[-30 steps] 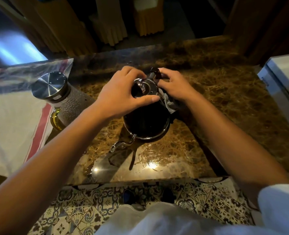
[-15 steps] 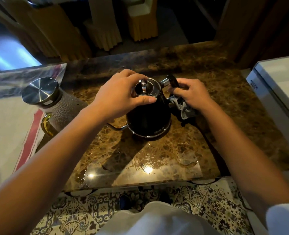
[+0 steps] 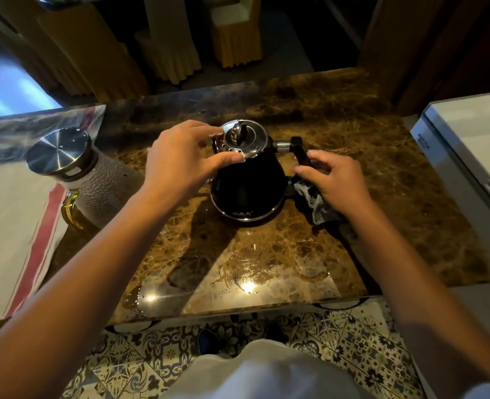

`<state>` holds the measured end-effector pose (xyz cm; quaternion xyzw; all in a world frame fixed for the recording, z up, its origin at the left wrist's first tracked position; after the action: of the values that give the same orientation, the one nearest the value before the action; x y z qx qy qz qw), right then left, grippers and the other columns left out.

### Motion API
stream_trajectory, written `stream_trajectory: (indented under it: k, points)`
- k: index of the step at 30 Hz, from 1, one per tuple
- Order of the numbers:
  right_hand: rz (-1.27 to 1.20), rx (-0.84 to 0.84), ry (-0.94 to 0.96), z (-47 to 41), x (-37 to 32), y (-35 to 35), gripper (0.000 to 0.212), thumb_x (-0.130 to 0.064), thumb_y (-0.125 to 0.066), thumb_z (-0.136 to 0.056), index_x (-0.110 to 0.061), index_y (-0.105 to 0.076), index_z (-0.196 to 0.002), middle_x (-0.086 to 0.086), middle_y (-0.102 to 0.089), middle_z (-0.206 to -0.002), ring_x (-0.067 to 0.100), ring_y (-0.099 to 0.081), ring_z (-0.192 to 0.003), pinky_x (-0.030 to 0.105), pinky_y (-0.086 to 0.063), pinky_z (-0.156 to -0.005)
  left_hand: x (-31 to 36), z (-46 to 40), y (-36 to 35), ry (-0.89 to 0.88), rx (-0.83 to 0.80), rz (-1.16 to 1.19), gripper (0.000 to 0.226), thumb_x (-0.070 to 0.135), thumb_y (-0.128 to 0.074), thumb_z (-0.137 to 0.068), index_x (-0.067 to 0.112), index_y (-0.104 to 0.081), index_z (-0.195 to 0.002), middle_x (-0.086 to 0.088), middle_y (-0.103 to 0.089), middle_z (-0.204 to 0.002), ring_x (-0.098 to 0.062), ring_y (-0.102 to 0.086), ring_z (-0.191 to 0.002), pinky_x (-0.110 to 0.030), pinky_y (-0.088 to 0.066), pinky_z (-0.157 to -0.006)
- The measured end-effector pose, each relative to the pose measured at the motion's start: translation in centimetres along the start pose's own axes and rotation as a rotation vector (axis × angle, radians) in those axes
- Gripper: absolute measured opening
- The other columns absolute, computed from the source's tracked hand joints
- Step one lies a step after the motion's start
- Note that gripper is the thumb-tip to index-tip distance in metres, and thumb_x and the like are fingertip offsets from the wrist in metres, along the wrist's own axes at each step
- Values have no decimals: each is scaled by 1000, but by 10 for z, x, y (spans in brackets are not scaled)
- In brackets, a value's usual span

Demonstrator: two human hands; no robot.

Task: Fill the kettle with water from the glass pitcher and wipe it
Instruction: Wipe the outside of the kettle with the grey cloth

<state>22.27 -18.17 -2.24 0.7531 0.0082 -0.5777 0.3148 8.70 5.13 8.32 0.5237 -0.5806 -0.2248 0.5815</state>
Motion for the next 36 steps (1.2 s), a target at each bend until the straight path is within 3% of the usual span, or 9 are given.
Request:
stream_trajectory:
  k: [3, 8, 12, 16, 19, 24, 28, 31, 36]
  points:
    - [9, -38, -11, 18, -6, -4, 30, -30, -80, -89, -33, -69, -117, -27, -64, -97, -26, -58, -87, -2, -42, -76, -10, 1, 3, 20, -9, 38, 77, 73, -61, -75, 25, -68, -135, 1, -72, -130, -12, -68, -108, -49, -57, -97]
    - [-3, -176, -30, 50, -22, -27, 40, -37, -82, -84, -37, -70, -123, -27, -72, -101, -7, -68, -99, 9, -52, -87, -17, -1, 3, 43, -109, 118, 92, 76, -62, -72, 25, -56, -148, -1, -64, -144, -17, -61, -127, -45, -52, -105]
    - [20, -185, 5, 66, -33, -48, 32, -42, -81, -86, -22, -80, -111, -8, -80, -98, 10, -75, -91, 35, -59, -82, -18, -4, 0, 47, -138, 198, 89, 65, -68, -75, 24, -51, -152, -2, -58, -152, -17, -52, -139, -34, -41, -111]
    - [80, -226, -7, 63, -46, -56, 23, -45, -79, -86, -26, -81, -100, -9, -79, -87, 3, -68, -71, 26, -55, -65, -26, -9, 1, 65, -218, 268, 86, 61, -65, -76, 31, -46, -154, -2, -56, -153, -18, -58, -130, -36, -47, -104]
    - [136, -264, 16, 62, -54, -69, 23, -53, -74, -88, -31, -79, -94, -11, -75, -79, 7, -67, -67, 35, -54, -62, -32, -12, 6, 59, -246, 264, 82, 59, -65, -78, 32, -47, -153, 0, -55, -154, -17, -58, -132, -37, -47, -108]
    - [226, -256, 24, 59, -65, -89, 47, -62, -70, -87, -29, -77, -120, -11, -78, -95, -4, -54, -64, 16, -40, -59, -45, -13, 4, 57, -198, 277, 71, 54, -63, -88, 29, -50, -153, 3, -54, -154, -14, -50, -143, -45, -41, -120]
    - [233, -227, 2, 61, -73, -95, 46, -60, -71, -87, -28, -78, -119, -10, -78, -95, 4, -66, -76, 31, -58, -71, -50, -14, 2, 47, -177, 264, 61, 45, -64, -96, 29, -50, -153, 2, -57, -152, -15, -55, -138, -46, -44, -117]
    - [256, -309, -34, 57, -73, -89, 46, -58, -72, -87, -28, -76, -122, -11, -78, -105, 5, -69, -93, 29, -59, -82, -51, -12, 0, 47, -116, 269, 58, 44, -67, -95, 26, -54, -149, 3, -62, -145, -13, -61, -126, -40, -50, -110]
    - [-38, -327, -85, 43, -82, -53, 28, -18, -82, -87, -20, -79, -114, -3, -80, -96, 4, -75, -88, 17, -58, -82, -43, 9, 8, 12, 186, 117, 54, 50, -71, -92, 28, -59, -140, -2, -53, -135, -8, -53, -93, -22, -45, -82]
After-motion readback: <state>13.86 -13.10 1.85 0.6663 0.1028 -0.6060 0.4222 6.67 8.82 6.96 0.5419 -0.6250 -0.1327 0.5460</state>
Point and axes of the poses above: each hand's wrist, its own z-axis away from the middle knuckle, its own y-axis out of the back of the hand, x = y × z, the point moved 4 cm from there along -z, towards the middle knuckle
